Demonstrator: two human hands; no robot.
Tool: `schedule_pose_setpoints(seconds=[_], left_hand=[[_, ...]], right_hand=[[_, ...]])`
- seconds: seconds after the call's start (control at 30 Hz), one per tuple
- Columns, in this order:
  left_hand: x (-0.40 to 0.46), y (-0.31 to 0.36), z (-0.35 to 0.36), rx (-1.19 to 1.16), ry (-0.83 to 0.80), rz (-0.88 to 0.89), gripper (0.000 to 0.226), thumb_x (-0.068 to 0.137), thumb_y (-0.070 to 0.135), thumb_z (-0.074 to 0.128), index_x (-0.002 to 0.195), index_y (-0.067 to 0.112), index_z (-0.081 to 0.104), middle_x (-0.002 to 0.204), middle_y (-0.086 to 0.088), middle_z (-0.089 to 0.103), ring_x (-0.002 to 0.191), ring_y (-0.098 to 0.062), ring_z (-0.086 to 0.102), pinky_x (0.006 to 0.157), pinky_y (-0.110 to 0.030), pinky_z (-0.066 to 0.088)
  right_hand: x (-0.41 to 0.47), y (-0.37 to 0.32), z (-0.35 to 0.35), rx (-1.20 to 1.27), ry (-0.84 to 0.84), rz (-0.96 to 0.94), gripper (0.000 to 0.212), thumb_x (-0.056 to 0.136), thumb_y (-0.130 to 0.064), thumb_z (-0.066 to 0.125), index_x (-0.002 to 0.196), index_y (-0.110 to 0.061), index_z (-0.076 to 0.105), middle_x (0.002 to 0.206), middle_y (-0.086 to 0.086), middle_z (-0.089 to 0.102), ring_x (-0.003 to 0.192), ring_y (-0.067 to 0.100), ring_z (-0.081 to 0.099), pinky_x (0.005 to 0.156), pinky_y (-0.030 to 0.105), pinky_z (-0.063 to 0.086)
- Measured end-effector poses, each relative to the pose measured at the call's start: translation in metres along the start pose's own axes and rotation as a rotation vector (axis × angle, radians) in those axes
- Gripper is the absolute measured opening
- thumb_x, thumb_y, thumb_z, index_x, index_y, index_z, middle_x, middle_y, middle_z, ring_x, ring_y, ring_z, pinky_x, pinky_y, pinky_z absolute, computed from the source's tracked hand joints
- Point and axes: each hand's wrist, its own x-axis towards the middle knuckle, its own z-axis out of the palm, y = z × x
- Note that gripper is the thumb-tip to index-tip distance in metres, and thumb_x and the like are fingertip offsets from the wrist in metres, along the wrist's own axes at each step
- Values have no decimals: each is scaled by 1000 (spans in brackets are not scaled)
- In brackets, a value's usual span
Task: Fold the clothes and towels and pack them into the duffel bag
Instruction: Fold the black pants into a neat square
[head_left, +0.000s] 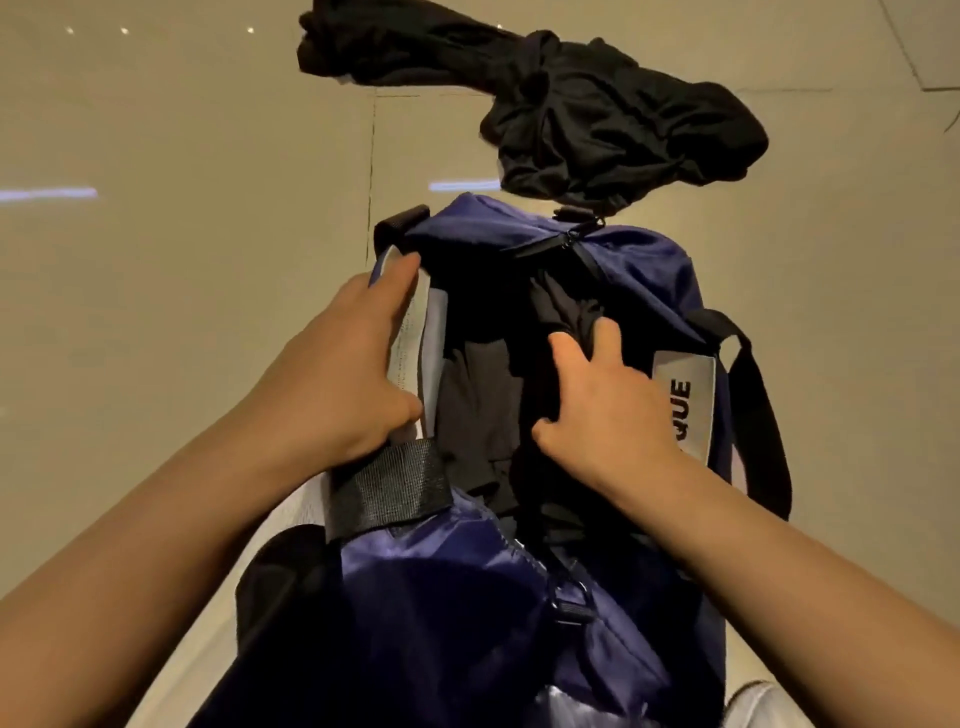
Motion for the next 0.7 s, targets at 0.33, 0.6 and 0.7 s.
schedule_pose_setpoints(seconds=[0.33, 0.6, 0.7], left_hand=[[-8, -11, 13, 15, -95, -60, 122, 67, 8, 80, 152, 38, -2, 155, 4, 20, 125, -25, 44, 78, -24, 34], [-4, -15, 25, 3, -94, -52, 121, 68, 6, 78, 152, 36, -2, 156, 0, 17, 124, -31, 46, 82, -29, 40], [-2, -13, 23, 9, -103, -54, 121, 68, 6, 78, 152, 36, -3, 155, -1, 17, 121, -31, 47, 82, -30, 41]], right_hand=[[-6, -1, 20, 227, -91, -132, 76, 91, -64, 41, 152, -35, 6, 152, 4, 24, 126, 34, 44, 94, 40, 44], [-47, 54, 1, 16, 33, 90, 49, 89, -30, 62, 130, -15, 39, 122, 12, 49, 96, 34, 57, 63, 33, 39], [-55, 42, -5, -70, 207, -68, 50, 76, -22, 75, 120, -12, 53, 104, 13, 51, 82, 35, 56, 51, 29, 34]])
